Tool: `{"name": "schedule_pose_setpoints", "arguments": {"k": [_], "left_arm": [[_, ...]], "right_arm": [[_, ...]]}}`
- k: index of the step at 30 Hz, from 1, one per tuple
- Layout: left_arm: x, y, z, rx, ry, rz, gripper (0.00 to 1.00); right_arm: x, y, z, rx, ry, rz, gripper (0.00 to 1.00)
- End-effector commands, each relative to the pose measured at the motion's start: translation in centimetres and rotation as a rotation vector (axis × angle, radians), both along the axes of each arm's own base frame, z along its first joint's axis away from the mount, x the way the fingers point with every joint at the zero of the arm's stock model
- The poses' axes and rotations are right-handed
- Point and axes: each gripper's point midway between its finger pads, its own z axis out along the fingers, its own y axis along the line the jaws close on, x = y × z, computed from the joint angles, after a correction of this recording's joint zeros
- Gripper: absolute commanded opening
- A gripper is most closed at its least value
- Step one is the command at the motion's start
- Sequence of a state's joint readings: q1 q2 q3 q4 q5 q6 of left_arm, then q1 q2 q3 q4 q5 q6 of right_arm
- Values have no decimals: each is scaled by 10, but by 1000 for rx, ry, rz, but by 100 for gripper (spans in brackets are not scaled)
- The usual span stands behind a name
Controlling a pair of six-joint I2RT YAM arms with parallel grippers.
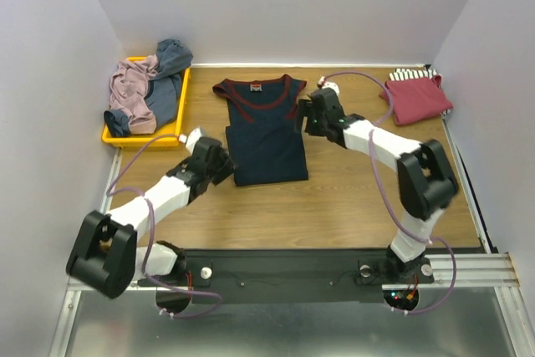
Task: Fold and stack the tank tops
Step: Fold the tank top
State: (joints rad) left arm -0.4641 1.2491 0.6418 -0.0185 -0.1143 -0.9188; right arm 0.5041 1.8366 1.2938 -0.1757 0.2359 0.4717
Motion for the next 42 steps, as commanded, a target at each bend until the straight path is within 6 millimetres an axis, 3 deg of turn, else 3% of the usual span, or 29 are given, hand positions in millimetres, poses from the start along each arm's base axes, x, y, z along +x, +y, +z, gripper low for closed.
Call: {"name": "schedule_pose_setpoints", "arguments": {"k": [1, 8, 16, 20, 27, 31, 42], "left_arm": [[-34, 9, -13, -61, 28, 40, 52], [-74, -8, -38, -130, 98, -35, 52], [-85, -34, -56, -189, 126, -88, 54], [-87, -33, -44, -230, 78, -74, 53], [-74, 2, -33, -149, 8, 85, 57], [-56, 18, -33, -112, -7, 105, 57], [-47, 4, -52, -126, 19, 17, 56]], "right_arm": [[-53, -7, 0, 107, 66, 29, 86], [-128, -21, -45, 182, 190, 57, 84], [-164, -14, -65, 287, 259, 92, 83], [-162, -7, -67, 345, 250, 94, 83], [-163, 7, -79, 412, 297, 105, 81], [-164, 7, -85, 417, 310, 91, 73], [-174, 1, -102, 406, 348, 66, 65]]}}
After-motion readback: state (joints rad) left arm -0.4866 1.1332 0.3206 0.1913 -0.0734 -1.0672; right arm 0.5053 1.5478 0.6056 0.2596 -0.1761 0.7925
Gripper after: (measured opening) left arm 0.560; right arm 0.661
